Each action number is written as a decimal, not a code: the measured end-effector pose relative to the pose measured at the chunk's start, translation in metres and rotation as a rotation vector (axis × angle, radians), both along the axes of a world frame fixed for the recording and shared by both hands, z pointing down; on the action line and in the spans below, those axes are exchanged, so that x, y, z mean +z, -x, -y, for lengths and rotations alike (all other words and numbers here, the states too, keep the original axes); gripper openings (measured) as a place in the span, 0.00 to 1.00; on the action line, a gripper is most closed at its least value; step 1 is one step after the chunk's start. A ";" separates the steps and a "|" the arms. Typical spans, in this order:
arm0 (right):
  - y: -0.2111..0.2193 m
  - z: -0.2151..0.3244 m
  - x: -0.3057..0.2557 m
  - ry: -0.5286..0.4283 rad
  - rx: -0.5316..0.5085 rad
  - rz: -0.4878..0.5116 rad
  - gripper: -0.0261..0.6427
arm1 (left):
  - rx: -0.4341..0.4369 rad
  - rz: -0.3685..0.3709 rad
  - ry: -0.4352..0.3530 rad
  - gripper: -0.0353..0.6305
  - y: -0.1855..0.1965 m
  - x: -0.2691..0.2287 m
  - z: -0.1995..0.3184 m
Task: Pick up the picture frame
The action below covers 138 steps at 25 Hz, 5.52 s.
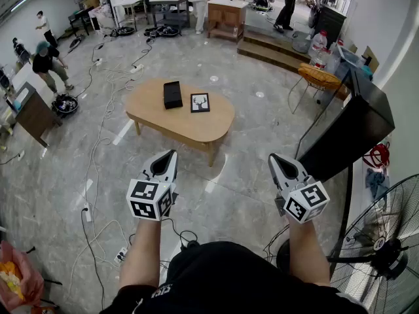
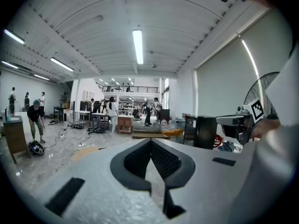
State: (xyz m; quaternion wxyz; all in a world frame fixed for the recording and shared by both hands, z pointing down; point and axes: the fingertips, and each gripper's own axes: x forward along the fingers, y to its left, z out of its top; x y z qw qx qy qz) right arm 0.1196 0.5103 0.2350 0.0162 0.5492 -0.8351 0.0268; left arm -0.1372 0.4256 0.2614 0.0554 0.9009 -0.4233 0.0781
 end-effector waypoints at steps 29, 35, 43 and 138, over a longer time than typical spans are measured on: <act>-0.095 -0.025 0.016 0.027 0.051 0.074 0.05 | 0.039 0.003 0.039 0.07 -0.095 0.014 -0.005; -0.102 0.007 0.027 0.056 0.088 0.074 0.05 | 0.077 0.002 0.067 0.07 -0.108 0.029 0.035; -0.096 0.105 0.054 0.141 0.098 0.092 0.05 | 0.084 0.017 0.115 0.07 -0.102 0.051 0.127; 0.014 0.772 0.482 0.940 -0.331 -0.127 0.07 | -0.074 0.082 0.688 0.07 -0.093 0.429 0.720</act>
